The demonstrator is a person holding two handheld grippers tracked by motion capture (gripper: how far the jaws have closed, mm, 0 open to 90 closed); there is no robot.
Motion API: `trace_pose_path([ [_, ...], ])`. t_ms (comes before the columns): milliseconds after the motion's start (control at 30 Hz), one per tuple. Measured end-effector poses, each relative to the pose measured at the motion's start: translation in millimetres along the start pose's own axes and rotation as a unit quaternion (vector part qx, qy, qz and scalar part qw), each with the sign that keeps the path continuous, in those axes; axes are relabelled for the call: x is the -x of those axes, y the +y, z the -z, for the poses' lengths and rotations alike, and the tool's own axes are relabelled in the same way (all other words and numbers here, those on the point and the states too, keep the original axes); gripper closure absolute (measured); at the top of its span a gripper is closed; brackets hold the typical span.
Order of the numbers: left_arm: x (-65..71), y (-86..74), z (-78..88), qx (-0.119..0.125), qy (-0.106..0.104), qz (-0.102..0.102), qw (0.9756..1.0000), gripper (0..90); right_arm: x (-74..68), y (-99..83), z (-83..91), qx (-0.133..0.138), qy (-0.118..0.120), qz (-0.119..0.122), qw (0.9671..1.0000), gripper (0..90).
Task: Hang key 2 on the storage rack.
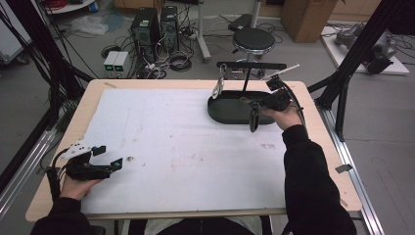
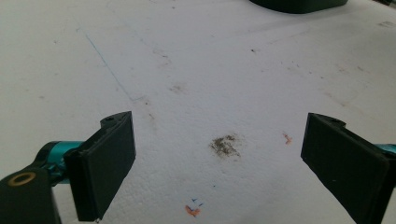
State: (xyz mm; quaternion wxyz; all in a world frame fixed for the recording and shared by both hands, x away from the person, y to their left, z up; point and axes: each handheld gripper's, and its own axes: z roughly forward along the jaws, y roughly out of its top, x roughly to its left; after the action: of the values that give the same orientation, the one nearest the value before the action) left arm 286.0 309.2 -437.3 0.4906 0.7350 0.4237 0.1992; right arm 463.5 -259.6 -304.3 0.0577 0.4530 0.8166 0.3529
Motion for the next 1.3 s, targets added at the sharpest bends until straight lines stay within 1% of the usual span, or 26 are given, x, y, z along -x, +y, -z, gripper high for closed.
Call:
trace_pose_path([
  [200, -0.7, 0.0, 0.3, 0.002, 0.002, 0.001, 1.0000, 10.5, 5.0, 16.2, 3.6, 0.002, 0.000, 0.005, 1.0000, 86.6],
  [267, -1.1, 0.0, 0.1, 0.001, 0.001, 0.001, 1.0000, 10.5, 4.1, 22.0, 6.0, -0.001, -0.007, 0.009, 0.9999, 86.6],
  [367, -0.8, 0.1, 0.3, 0.003, 0.000, 0.001, 1.0000, 10.5, 5.4, 29.8, 8.5, 0.000, -0.010, 0.016, 0.9998, 86.6],
  [400, -0.8, 0.1, 0.2, 0.003, 0.000, 0.001, 1.0000, 10.5, 5.9, 32.1, 9.2, 0.000, -0.009, 0.012, 0.9999, 86.6],
  [433, -0.8, 0.1, 0.1, 0.002, 0.000, 0.000, 1.0000, 10.5, 6.6, 34.8, 9.8, 0.000, -0.010, 0.014, 0.9998, 86.6],
  [600, -1.1, -0.1, -0.7, 0.002, -0.002, 0.000, 1.0000, 10.5, 10.1, 46.4, 13.9, 0.007, -0.009, 0.006, 0.9999, 86.6],
  [633, -1.2, 0.0, -0.6, 0.002, -0.003, 0.000, 1.0000, 10.5, 11.4, 50.4, 15.0, 0.006, -0.013, 0.011, 0.9998, 86.6],
  [733, -1.0, 0.0, 0.0, 0.004, -0.003, 0.000, 1.0000, 10.5, 15.0, 58.0, 18.8, 0.008, -0.016, 0.002, 0.9998, 86.6],
  [767, -0.9, 0.1, 0.0, 0.004, -0.004, 0.000, 1.0000, 10.5, 16.4, 61.6, 20.3, 0.004, -0.022, 0.000, 0.9998, 86.6],
  [833, -0.8, 0.0, -0.3, 0.004, -0.005, 0.000, 1.0000, 10.5, 18.4, 68.3, 22.0, 0.001, -0.030, 0.003, 0.9995, 86.6],
  [867, -0.8, -0.1, -0.3, 0.004, -0.004, 0.000, 1.0000, 10.5, 18.8, 70.2, 22.6, 0.000, -0.032, -0.001, 0.9995, 86.6],
  [1000, -1.3, -0.1, 0.1, 0.005, -0.004, 0.000, 1.0000, 10.5, 21.7, 77.5, 22.8, 0.000, -0.041, 0.000, 0.9992, 86.6],
  [1133, -1.8, -0.1, 0.3, 0.006, -0.005, 0.002, 1.0000, 10.5, 21.8, 83.4, 23.5, 0.011, -0.036, -0.001, 0.9993, 86.6],
  [1200, -1.7, -0.1, 0.2, 0.006, -0.005, 0.002, 1.0000, 10.5, 20.0, 85.0, 22.6, 0.009, -0.035, -0.006, 0.9993, 86.6],
  [1233, -1.8, -0.1, 0.3, 0.006, -0.005, 0.002, 1.0000, 10.5, 20.5, 86.0, 20.9, 0.012, -0.036, 0.005, 0.9993, 86.6],
  [1267, -1.8, -0.1, 0.3, 0.005, -0.005, 0.002, 1.0000, 10.5, 19.5, 86.3, 20.3, 0.009, -0.040, -0.001, 0.9992, 86.6],
  [1300, -1.9, -0.1, 0.5, 0.005, -0.005, 0.001, 1.0000, 10.5, 19.8, 86.5, 19.1, 0.009, -0.042, 0.001, 0.9991, 86.5],
])
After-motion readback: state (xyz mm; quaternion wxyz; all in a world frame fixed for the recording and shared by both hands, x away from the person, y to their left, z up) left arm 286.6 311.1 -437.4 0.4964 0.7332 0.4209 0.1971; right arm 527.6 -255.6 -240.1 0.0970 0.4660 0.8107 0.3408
